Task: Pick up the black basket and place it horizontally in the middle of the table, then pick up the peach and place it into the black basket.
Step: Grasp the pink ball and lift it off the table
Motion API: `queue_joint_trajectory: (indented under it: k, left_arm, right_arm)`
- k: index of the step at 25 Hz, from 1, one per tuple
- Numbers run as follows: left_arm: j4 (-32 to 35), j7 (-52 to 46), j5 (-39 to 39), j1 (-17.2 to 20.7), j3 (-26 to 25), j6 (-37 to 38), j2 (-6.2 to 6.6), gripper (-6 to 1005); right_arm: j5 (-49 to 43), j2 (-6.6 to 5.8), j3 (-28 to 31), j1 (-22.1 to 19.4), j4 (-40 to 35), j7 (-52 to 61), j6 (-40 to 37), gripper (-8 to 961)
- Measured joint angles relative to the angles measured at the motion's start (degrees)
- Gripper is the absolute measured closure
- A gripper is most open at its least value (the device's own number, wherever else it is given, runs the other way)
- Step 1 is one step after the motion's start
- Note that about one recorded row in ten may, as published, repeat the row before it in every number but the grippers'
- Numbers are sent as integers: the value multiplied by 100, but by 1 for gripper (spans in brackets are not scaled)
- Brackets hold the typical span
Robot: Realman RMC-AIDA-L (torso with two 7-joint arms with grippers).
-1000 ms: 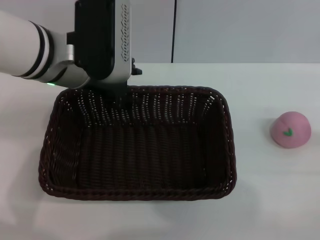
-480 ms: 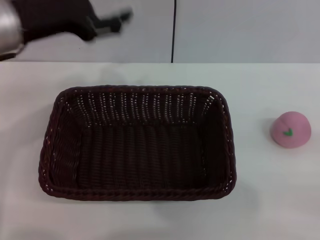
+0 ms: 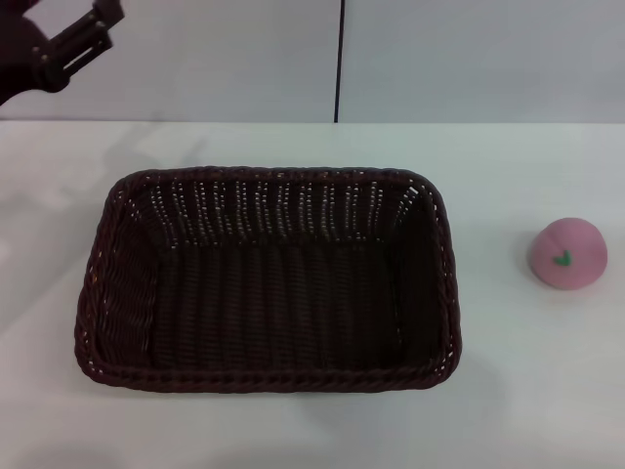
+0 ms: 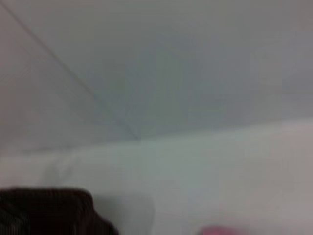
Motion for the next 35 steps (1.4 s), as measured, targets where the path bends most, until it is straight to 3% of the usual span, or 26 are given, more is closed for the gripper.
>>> queue_joint_trajectory:
  k: [1, 2, 4, 6, 12, 14, 17, 24, 29, 35]
  left_arm:
    - [-241, 8, -116, 1, 0, 89, -1, 270]
    - [-241, 8, -116, 1, 0, 89, -1, 270]
    - [-451, 10, -151, -23, -1, 191, 0, 271]
    - [-507, 11, -158, -26, -9, 241, 0, 271]
    - [-594, 10, -298, -4, -13, 278, -2, 271]
    - [-705, 11, -362, -33, 8, 294, 7, 271]
    - [-729, 11, -376, -47, -1, 298, 11, 271]
    - [-738, 14, -411, -49, -51, 308, 13, 271]
    - [-745, 16, -414, -46, -56, 307, 10, 271]
    - [-763, 17, -416, -52, -58, 294, 9, 271]
  right_arm:
    - [-523, 50, 2, 312, 150, 121, -3, 192]
    - [-523, 50, 2, 312, 150, 121, -3, 192]
    - [-1133, 199, 16, 740, 472, 167, 254, 193]
    - [-1237, 211, -21, 863, 724, 178, 417, 193]
    - [-1302, 167, -172, 1111, 1466, 284, 942, 194]
    - [-1404, 157, -536, 1175, 1740, 457, 1265, 194]
    - [-1599, 147, -867, 1226, 1866, 616, 1423, 195]
    - [-1662, 145, -927, 1234, 1802, 635, 1408, 196]
    - [-1659, 145, -923, 1222, 1809, 613, 1531, 423]
    - [-1602, 177, -918, 1246, 1787, 584, 1578, 605]
